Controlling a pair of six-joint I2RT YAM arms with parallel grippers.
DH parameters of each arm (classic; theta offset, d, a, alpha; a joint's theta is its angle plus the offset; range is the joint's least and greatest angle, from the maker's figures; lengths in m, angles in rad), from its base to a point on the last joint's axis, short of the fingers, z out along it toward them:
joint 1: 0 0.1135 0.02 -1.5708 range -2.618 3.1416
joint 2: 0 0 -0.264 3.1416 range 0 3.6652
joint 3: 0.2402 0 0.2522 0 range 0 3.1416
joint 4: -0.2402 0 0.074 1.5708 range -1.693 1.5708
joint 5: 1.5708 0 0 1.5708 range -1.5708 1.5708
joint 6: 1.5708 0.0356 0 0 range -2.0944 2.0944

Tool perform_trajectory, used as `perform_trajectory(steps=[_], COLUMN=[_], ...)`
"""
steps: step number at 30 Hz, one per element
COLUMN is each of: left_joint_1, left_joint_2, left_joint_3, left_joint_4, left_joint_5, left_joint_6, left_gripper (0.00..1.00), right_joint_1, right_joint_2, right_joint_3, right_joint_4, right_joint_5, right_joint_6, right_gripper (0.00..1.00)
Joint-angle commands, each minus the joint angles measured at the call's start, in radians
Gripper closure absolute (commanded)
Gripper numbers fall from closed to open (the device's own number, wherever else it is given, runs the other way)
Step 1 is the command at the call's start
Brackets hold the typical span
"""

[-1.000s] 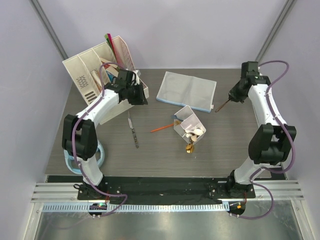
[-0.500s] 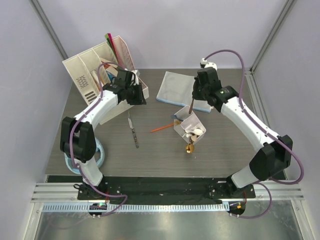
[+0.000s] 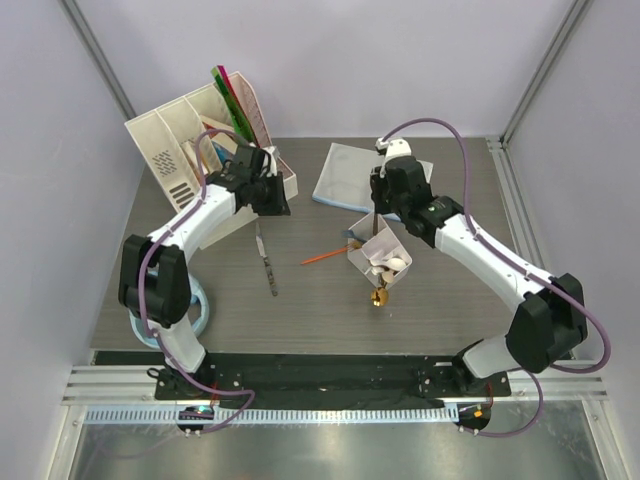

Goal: Sort the eating utensils into containers
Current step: Place the fork in the storage box.

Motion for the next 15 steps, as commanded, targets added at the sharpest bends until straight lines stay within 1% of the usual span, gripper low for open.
perform_trajectory(steps=[1, 4, 6, 9, 10, 15], left_joint_1=[-0.010, -0.017, -0.022, -0.031, -0.033, -0.040], left_joint_2=[-0.053, -0.049, -0.044, -0.037, -0.035, -0.011], left_joint_3=[0.001, 0.004, 0.000, 0.001, 0.000, 0.001], left_joint_4=[0.020, 0.016, 0.016, 0.013, 0.015, 0.012], left_joint_5=[-0.016, -0.016, -0.019, -0.024, -0.027, -0.028], left_joint_6=[0.014, 0.017, 0.018, 0.024, 0.026, 0.031], left_gripper=[0.72, 0.72, 0.72, 0.72, 0.72, 0.72], right_joint_1=[0.012, 0.027, 0.029, 0.030, 0.033, 0.050], right_joint_2=[-0.058, -0.060, -0.048, -0.054, -0.058, -0.046], right_joint_3=[0.000, 0.026, 0.013, -0.062, -0.108, -0.177], right_joint_4=[0.115, 0.108, 0.117, 0.186, 0.243, 0.334], right_joint_5=[-0.027, -0.022, -0.021, -0.050, -0.059, -0.059], right_joint_6=[-0.028, -0.036, -0.059, -0.077, -0.082, -0.123], right_gripper=[0.99, 0.99, 0.99, 0.99, 0.99, 0.99])
